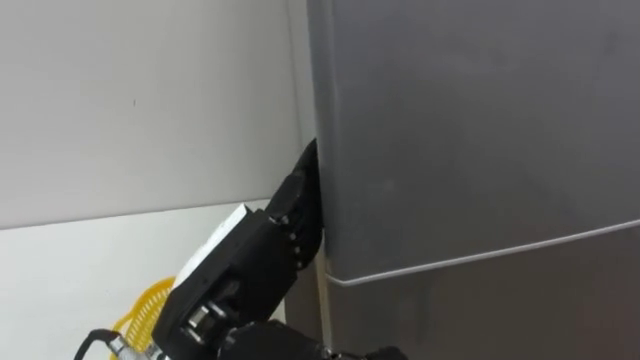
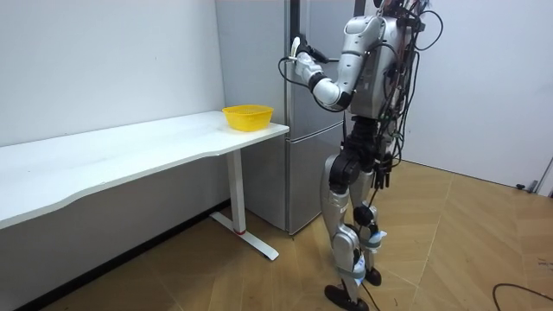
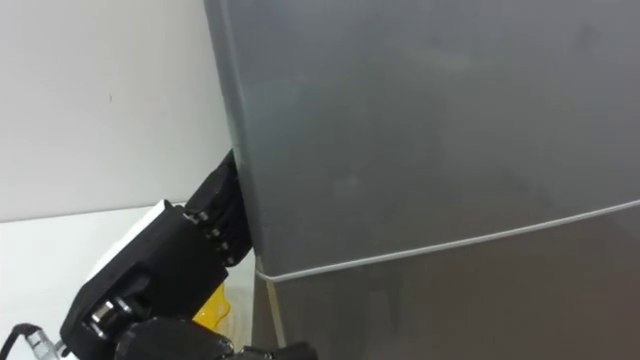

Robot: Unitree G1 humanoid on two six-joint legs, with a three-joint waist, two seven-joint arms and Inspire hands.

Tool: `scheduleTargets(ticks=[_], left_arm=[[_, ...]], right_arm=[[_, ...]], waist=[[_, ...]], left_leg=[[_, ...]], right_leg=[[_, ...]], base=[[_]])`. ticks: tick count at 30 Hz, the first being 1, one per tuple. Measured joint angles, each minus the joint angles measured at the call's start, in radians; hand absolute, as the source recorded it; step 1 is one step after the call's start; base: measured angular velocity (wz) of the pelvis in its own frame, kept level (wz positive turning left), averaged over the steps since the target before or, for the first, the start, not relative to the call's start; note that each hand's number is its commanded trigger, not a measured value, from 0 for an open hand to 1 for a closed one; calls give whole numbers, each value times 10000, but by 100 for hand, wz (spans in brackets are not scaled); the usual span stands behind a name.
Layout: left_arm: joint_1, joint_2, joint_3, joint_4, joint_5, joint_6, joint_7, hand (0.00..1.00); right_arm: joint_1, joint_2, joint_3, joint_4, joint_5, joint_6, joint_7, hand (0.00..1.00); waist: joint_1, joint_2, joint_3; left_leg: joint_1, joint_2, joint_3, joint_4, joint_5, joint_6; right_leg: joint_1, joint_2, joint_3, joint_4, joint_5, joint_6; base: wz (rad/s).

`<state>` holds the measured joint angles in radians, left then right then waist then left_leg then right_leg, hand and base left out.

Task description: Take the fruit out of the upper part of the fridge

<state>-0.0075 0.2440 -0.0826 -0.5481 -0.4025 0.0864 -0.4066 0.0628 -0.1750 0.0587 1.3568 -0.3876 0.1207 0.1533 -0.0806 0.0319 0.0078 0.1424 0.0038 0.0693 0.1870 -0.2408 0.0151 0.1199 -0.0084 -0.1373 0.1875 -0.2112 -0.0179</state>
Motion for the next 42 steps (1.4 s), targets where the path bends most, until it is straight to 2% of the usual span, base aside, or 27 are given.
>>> scheduleTargets(ticks=[4,5,6,7,10,21,26,29,33,35,39,42], left_arm=[[0,-52,235,0,0,1,92,100],[-1,-61,305,0,0,1,99,64],[-3,-61,335,-9,-1,-1,67,47],[-2,-102,305,-12,0,0,17,0],[-4,-268,287,-30,-169,-23,-169,0],[-16,-330,81,-37,-1182,-29,-450,0],[-17,-318,-127,-38,-1522,-14,-549,0],[-19,-305,-169,-40,-1804,-7,-573,0],[-20,-271,-217,-40,-2458,-4,-660,0],[-21,-200,-343,-40,-2546,-7,-661,0],[-27,-193,-433,-40,-2574,-12,-671,0],[-78,-160,-498,-39,-2577,-11,-671,0]], right_arm=[[26,-7,-1,-10,-1,7,113,0],[25,-11,-1,-9,5,14,121,0],[24,-23,2,3,36,17,133,0],[20,-26,2,10,31,15,130,0],[14,-22,1,47,31,3,134,0],[73,-26,9,59,-3,27,324,0],[58,-12,9,59,27,33,323,0],[60,-12,1,51,79,40,317,0],[67,-22,6,46,244,51,313,0],[100,-9,14,65,260,107,314,0],[62,-9,81,68,268,113,229,0],[46,-11,82,64,297,113,89,0]], waist=[[14,9,-8],[14,2,-7],[14,-1,-13],[14,-4,-13],[6,-16,-20],[-80,-59,-23],[-93,-201,-70],[-115,-283,-59],[-260,-265,-71],[-275,-174,-124],[-274,-139,-127],[-273,-59,-99]], left_leg=[[43,1,18,0,0,-1],[45,1,18,0,0,-1],[57,1,18,1,1,-1],[69,-3,17,3,1,-1],[77,-3,18,4,1,-1],[89,-10,20,5,1,-2],[97,0,26,4,1,-2],[109,3,116,5,1,-2],[66,22,129,16,1,-2],[26,24,130,13,1,-2],[26,18,130,11,1,-2],[28,18,130,11,0,-2]], right_leg=[[59,-1,-11,-8,0,0],[65,-2,-16,-10,-1,0],[82,0,-19,-14,-1,1],[95,-2,-14,-17,-2,4],[90,-1,-13,-17,-3,4],[19,36,14,-15,-5,-1],[14,63,80,-17,-6,-4],[-3,87,169,-18,2,-17],[15,78,233,-21,8,-25],[17,74,241,-24,9,-23],[19,67,244,-23,12,-17],[28,67,243,-20,17,-9]], base=[[0],[0],[0],[0],[0],[0],[-2],[-7],[-3],[0],[0],[0]])
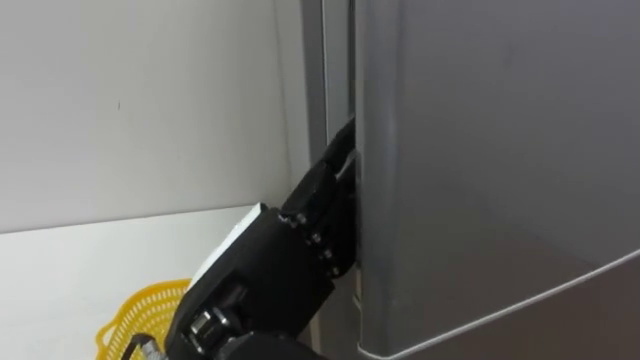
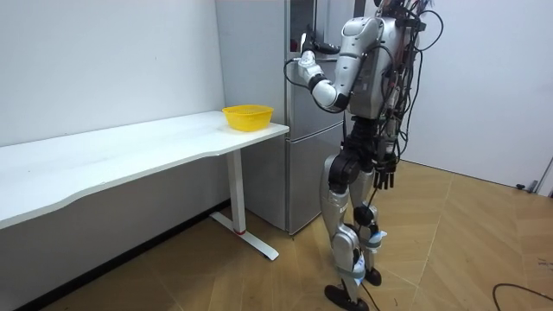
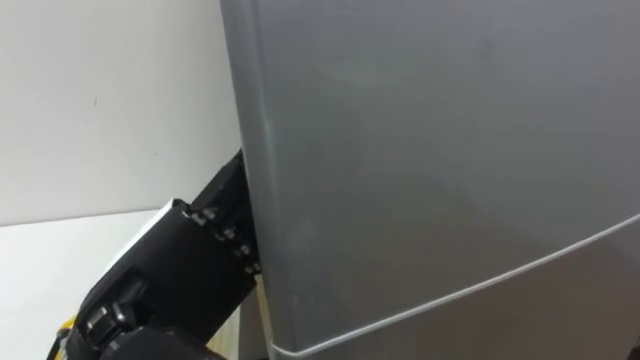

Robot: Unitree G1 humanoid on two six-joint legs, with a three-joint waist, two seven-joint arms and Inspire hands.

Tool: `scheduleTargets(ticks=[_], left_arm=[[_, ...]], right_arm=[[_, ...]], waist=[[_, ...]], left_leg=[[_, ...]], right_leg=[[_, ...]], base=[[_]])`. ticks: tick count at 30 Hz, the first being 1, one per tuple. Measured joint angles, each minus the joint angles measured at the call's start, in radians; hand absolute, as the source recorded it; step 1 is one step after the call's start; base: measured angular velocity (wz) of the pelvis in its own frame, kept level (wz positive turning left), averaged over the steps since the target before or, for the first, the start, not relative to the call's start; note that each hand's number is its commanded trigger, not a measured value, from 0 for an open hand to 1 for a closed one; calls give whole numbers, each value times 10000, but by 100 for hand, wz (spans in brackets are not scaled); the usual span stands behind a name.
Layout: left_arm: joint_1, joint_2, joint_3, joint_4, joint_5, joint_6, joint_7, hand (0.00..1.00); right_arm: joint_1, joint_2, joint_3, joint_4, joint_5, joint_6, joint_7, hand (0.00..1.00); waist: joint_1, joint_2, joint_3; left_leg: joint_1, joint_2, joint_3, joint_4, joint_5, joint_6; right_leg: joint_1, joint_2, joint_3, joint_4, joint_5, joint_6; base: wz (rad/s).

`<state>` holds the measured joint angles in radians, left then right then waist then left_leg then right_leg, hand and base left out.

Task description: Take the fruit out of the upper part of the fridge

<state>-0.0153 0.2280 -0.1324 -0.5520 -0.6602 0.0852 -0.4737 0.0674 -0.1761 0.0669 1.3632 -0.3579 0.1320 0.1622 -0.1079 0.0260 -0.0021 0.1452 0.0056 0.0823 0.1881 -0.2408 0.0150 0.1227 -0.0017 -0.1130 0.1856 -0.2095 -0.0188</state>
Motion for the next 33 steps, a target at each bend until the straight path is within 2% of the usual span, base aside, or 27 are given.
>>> scheduleTargets(ticks=[4,9,12,20,23,33], left_arm=[[-150,138,8,3,-266,16,-3,0],[-190,232,-35,3,-515,23,-136,0],[-418,240,-123,2,-558,45,-190,0],[-570,286,-417,1,-543,41,-198,0],[-777,393,-553,3,-528,43,-211,0],[-898,486,-692,6,-555,44,-348,0]], right_arm=[[15,-8,-7,-13,52,4,-74,0],[7,-16,-30,-31,53,-1,-64,0],[-44,-70,-31,-99,81,-3,-66,0],[-70,-168,-100,-117,368,-13,-68,0],[-76,-174,-99,-105,384,-22,-61,0],[-35,-217,-222,-88,761,-51,12,0]], waist=[[-3,113,78],[-45,184,67],[-202,181,63],[-531,140,50],[-524,111,69],[-902,162,64]], left_leg=[[-9,-17,17,-3,0,0],[-63,-14,33,-4,0,0],[-138,-6,36,-4,1,-1],[-70,101,593,-5,-1,-4],[6,133,780,-25,-3,-6],[73,133,1110,-71,-3,-6]], right_leg=[[-32,11,16,-6,1,1],[-119,9,46,-8,0,2],[-208,15,52,13,3,-2],[-256,28,352,28,30,-31],[-257,38,530,28,64,-43],[-400,107,852,2,166,2]], base=[[0],[0],[-1],[-13],[-17],[-10]])
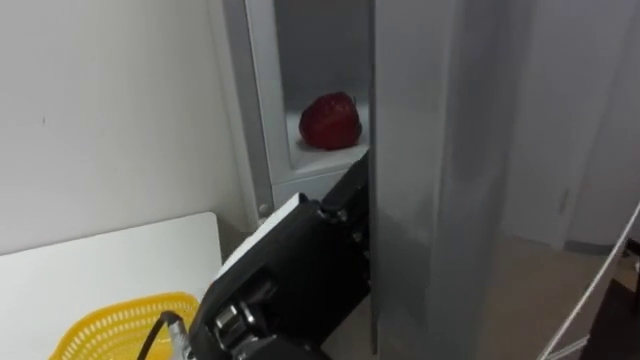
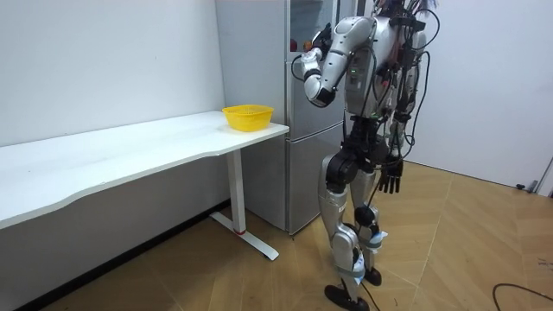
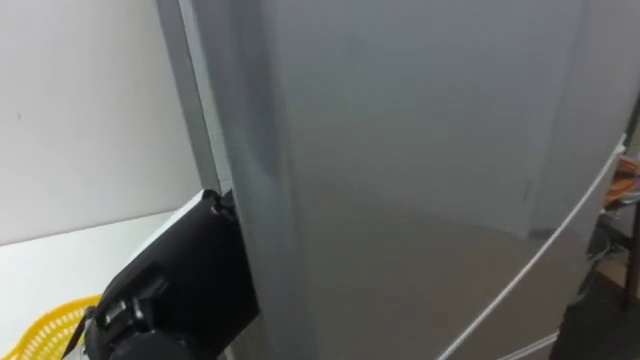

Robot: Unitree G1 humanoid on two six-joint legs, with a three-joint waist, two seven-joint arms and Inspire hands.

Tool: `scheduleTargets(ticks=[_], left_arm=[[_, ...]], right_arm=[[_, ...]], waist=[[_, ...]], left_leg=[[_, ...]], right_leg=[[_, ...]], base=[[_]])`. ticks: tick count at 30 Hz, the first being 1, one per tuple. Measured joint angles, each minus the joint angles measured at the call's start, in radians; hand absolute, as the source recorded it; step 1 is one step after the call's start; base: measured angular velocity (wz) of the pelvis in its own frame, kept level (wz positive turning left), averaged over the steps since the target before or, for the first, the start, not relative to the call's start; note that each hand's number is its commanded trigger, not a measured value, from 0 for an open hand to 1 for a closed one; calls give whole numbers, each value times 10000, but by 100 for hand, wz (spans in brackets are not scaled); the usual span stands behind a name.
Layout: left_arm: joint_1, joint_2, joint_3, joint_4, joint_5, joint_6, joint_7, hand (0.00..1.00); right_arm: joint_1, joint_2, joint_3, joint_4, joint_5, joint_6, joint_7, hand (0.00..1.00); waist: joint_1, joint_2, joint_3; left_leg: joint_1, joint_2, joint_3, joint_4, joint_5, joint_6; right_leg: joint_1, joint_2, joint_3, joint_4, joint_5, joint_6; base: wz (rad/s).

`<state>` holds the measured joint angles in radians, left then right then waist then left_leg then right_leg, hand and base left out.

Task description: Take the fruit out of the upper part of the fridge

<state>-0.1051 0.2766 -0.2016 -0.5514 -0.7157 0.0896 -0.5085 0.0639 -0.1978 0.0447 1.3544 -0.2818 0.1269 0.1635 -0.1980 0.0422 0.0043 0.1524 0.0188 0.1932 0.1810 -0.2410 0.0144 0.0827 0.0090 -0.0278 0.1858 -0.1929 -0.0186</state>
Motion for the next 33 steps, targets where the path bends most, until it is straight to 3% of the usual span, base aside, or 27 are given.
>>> scheduleTargets(ticks=[7,19,26,33], left_arm=[[-289,78,-394,-1,-7,-2,-16,0],[-722,140,-802,5,-9,1,-336,0],[-829,142,-938,10,6,1,-747,0],[-892,83,-982,21,48,124,-613,0]], right_arm=[[62,-89,-278,96,59,-34,-7,0],[370,-234,-294,142,431,-35,-87,0],[376,-254,-305,135,815,-41,-79,0],[339,-266,-375,28,1021,-38,-68,0]], waist=[[-226,111,-16],[-756,247,-29],[-864,246,-25],[-1012,155,36]], left_leg=[[-8,8,475,-2,0,0],[33,49,812,1,0,0],[103,69,1015,-3,-1,0],[168,79,1035,-146,-1,0]], right_leg=[[-212,89,527,3,69,70],[-338,173,963,-3,142,47],[-329,201,1151,-4,155,26],[-336,272,1230,-1,156,23]], base=[[-18],[-13],[-11],[-5]])
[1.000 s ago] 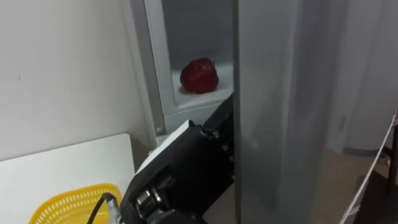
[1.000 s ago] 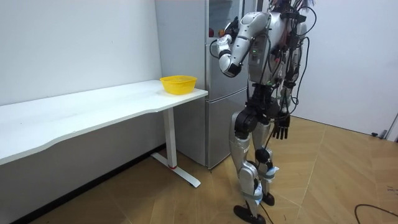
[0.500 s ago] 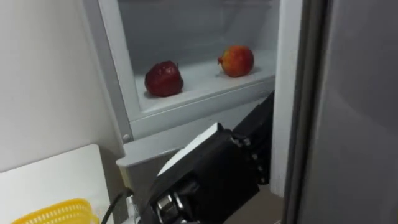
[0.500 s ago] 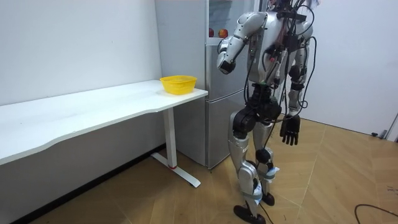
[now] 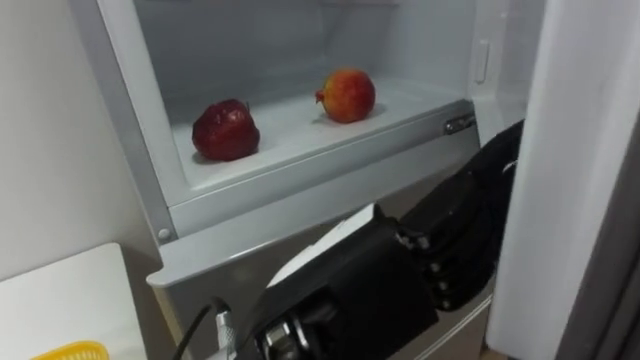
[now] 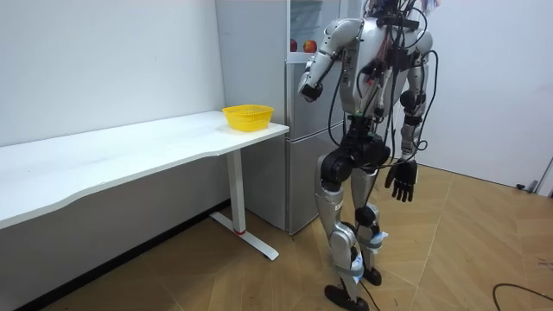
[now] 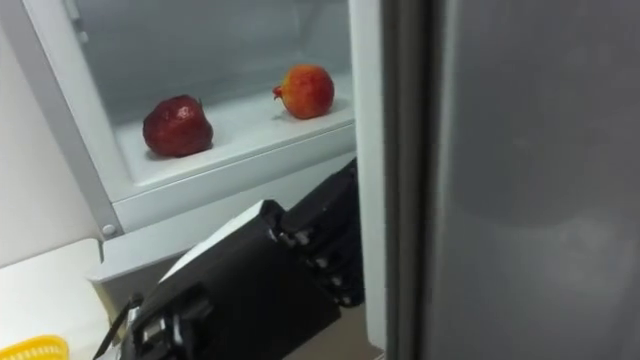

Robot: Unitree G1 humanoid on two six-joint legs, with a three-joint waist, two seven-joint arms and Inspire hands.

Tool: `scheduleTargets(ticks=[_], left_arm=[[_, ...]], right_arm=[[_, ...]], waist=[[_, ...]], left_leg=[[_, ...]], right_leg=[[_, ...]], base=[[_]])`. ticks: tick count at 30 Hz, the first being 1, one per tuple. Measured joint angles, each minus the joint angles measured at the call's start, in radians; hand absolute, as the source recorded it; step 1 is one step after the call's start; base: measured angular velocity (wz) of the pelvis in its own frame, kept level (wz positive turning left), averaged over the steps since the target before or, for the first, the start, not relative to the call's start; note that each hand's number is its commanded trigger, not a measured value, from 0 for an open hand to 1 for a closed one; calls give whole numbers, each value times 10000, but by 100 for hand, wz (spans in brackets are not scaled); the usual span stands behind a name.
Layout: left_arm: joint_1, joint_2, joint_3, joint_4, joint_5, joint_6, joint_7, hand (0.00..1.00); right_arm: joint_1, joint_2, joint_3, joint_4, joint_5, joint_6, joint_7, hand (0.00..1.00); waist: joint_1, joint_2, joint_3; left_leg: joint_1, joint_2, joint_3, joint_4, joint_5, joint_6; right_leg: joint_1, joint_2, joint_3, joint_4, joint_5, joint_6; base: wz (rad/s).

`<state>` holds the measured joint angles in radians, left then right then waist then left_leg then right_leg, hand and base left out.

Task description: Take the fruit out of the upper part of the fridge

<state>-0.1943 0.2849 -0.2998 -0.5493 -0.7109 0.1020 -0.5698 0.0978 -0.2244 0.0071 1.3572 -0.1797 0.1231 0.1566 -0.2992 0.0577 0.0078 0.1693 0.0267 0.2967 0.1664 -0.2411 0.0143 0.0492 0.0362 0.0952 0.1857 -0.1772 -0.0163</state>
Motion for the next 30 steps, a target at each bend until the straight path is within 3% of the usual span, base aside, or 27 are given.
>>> scheduleTargets(ticks=[1,9,12,21,30], left_arm=[[-53,0,-9,0,2,46,84,0],[-237,11,-10,0,39,132,208,0],[-651,-11,-22,2,58,245,238,0],[-1023,-54,-258,1,82,246,501,0],[-1610,-50,-554,70,80,293,884,0]], right_arm=[[11,-1,-1,0,71,4,0,0],[83,-52,-4,-27,267,7,-27,0],[127,-57,-15,-78,361,16,-5,0],[209,-60,-717,-336,503,13,-1,0],[241,-148,-784,-363,536,28,-6,0]], waist=[[-3,-40,26],[-23,-146,4],[-38,-175,-13],[-351,-110,-55],[-637,-14,-25]], left_leg=[[2,-11,23,0,0,0],[-40,-10,44,-27,0,0],[-25,-5,49,-24,-1,-1],[14,20,250,-19,-1,-1],[49,57,298,-14,-1,-2]], right_leg=[[-35,0,3,-1,0,0],[-139,7,93,20,5,-4],[-133,8,119,20,6,-5],[-131,10,198,24,14,-16],[-127,64,382,10,50,-54]], base=[[0],[-2],[-1],[-5],[-3]])
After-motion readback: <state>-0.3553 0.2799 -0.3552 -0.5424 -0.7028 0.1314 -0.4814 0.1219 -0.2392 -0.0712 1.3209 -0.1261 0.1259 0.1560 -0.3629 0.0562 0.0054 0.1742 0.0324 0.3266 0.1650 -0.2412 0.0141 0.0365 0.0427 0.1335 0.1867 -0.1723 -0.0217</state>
